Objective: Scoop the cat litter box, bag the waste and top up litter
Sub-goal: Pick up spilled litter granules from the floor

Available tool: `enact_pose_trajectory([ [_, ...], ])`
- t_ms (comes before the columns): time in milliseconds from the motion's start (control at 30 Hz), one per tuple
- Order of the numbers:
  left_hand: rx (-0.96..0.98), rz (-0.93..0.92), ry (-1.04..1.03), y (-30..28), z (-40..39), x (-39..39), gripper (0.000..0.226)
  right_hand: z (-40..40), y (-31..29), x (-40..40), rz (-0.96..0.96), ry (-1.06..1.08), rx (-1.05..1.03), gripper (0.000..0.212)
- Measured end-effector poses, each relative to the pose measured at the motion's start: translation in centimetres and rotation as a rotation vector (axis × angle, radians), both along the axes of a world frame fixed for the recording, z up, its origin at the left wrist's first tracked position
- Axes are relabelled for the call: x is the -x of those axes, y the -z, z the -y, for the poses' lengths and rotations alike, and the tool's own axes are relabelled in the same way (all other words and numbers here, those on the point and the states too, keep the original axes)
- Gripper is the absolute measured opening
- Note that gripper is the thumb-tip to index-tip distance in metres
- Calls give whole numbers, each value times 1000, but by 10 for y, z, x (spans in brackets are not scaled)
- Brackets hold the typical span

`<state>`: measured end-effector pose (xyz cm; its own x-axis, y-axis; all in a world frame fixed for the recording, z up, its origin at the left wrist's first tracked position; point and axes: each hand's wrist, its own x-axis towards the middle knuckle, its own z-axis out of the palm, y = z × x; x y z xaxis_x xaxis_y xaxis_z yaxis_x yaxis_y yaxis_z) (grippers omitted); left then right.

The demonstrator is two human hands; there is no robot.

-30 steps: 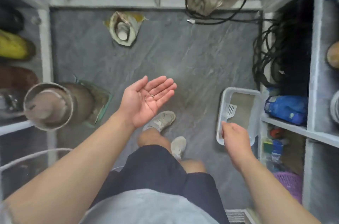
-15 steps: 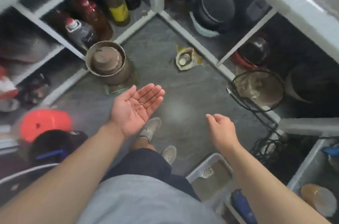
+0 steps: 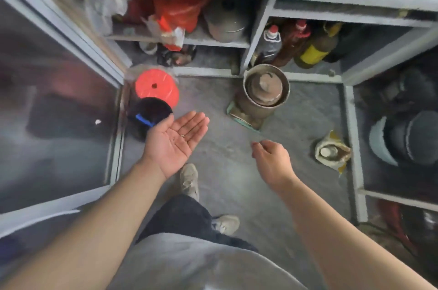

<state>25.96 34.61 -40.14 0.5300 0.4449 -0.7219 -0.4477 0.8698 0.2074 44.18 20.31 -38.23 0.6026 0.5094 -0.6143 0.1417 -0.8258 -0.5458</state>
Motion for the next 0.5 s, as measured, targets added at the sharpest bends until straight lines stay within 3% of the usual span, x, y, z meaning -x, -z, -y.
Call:
enact_pose_trajectory([
  [267, 27, -93, -306, 32, -72, 78, 48, -136, 17, 33, -20, -237, 55, 39],
  [500, 99, -178, -575, 72, -103, 94, 49, -221, 57, 42, 7, -519, 93, 40],
])
